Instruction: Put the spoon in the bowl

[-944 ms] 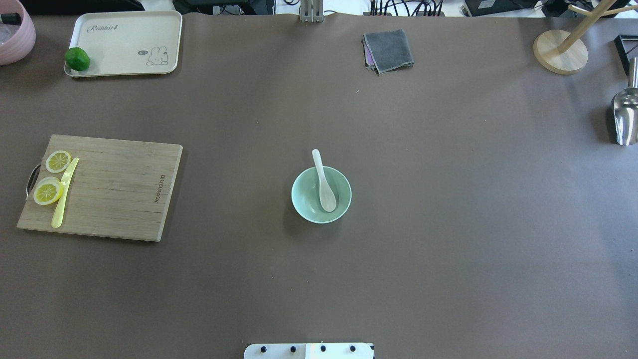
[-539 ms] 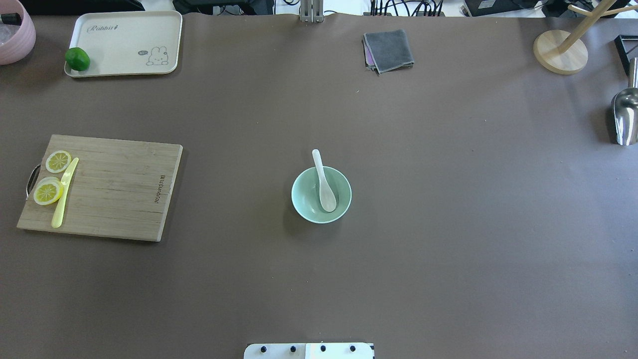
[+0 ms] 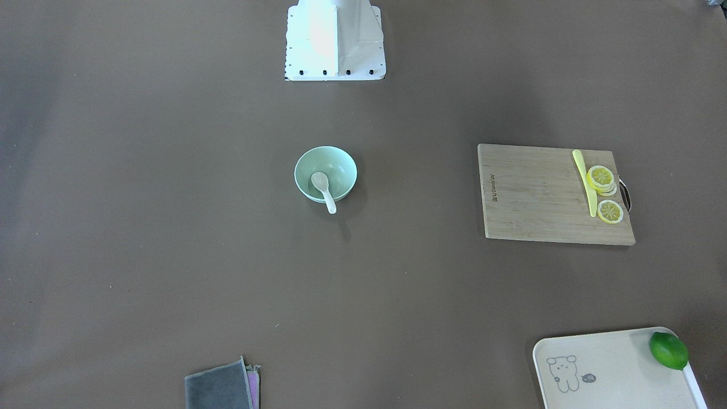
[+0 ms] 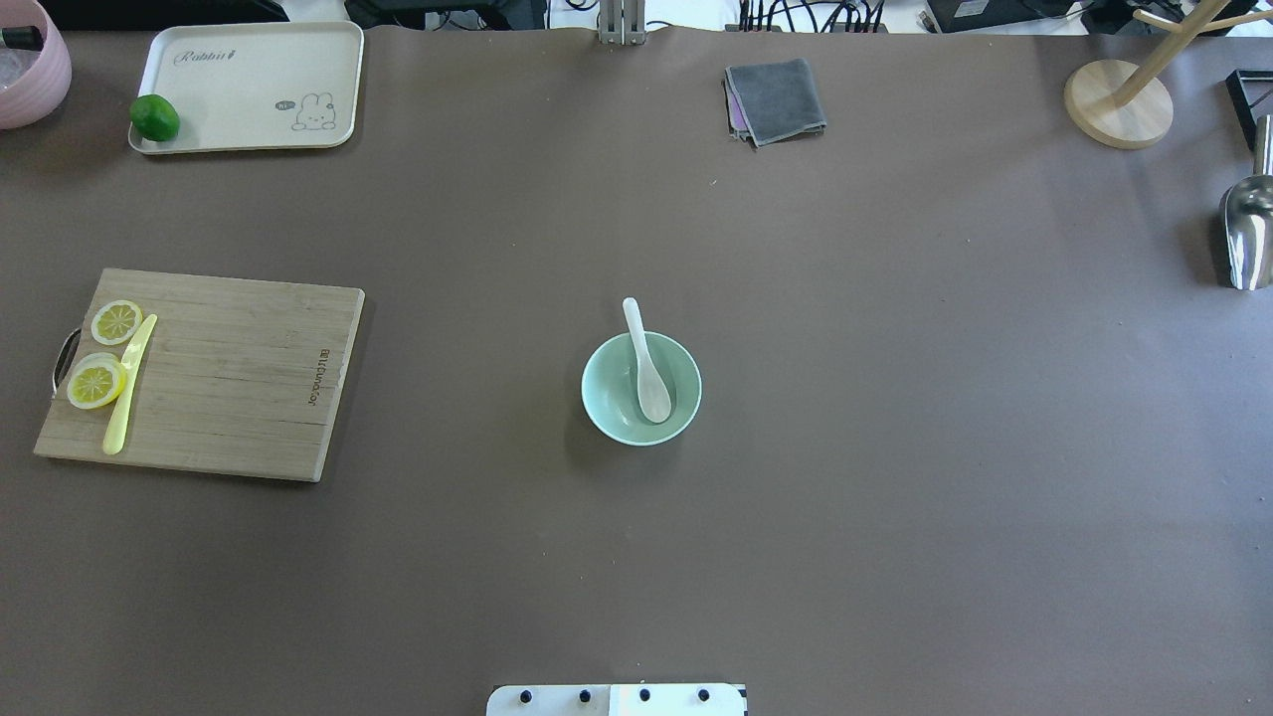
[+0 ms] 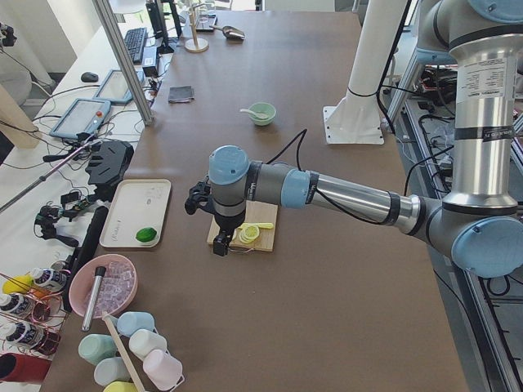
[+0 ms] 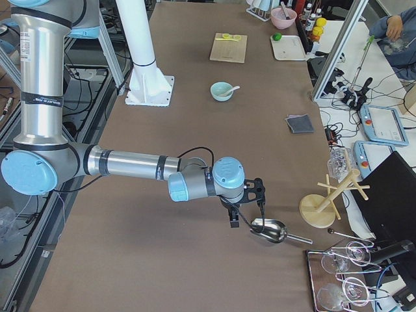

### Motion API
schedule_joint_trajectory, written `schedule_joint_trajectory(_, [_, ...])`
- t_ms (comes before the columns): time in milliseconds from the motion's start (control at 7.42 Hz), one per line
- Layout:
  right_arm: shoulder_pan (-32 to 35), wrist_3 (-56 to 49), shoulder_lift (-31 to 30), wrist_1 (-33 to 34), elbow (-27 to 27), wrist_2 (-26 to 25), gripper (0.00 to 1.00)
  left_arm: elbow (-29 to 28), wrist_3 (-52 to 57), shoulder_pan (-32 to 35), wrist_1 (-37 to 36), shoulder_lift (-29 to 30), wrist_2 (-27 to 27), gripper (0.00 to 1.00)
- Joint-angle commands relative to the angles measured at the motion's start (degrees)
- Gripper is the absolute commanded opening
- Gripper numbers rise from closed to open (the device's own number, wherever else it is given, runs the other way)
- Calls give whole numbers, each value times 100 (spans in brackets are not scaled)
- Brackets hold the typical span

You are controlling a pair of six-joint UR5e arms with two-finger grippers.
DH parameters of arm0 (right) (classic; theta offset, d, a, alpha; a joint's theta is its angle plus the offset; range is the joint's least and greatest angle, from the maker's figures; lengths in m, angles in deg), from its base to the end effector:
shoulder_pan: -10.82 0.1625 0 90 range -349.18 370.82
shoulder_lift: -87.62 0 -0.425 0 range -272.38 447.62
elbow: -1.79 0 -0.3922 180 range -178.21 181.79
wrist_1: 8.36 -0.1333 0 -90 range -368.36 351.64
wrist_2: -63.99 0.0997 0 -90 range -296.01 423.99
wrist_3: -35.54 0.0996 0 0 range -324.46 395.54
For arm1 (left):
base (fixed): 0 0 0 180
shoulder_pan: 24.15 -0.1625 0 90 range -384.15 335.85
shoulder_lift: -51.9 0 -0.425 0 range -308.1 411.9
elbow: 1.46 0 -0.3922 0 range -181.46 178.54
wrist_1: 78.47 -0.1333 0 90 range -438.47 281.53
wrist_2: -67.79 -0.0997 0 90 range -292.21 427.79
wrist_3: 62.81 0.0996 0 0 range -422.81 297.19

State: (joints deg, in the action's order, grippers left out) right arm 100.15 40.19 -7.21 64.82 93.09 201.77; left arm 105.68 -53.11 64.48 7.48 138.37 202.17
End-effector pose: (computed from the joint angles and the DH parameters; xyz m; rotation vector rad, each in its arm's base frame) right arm 0.0541 -0.4688 0.6524 0.1795 -0.8390 -0.0316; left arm -0.0525 -0.4665 0.5480 0.2147 0.7611 0.2477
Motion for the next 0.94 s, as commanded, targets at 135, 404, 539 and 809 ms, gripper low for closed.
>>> schedule_joint_trajectory(135, [5, 62, 61, 21, -8, 3, 100, -384, -29, 170, 9, 79, -43, 98])
schedule_joint_trajectory(404, [48, 62, 61, 21, 45, 12, 100, -369, -3, 242, 18, 106, -34, 98])
schedule_joint_trajectory(539, [75, 62, 69, 30, 62, 29, 100, -360, -11, 242, 10, 185, -17, 98])
schedule_joint_trajectory(809, [136, 45, 87, 161, 88, 144, 100, -299, 6, 268, 1, 177, -8, 98])
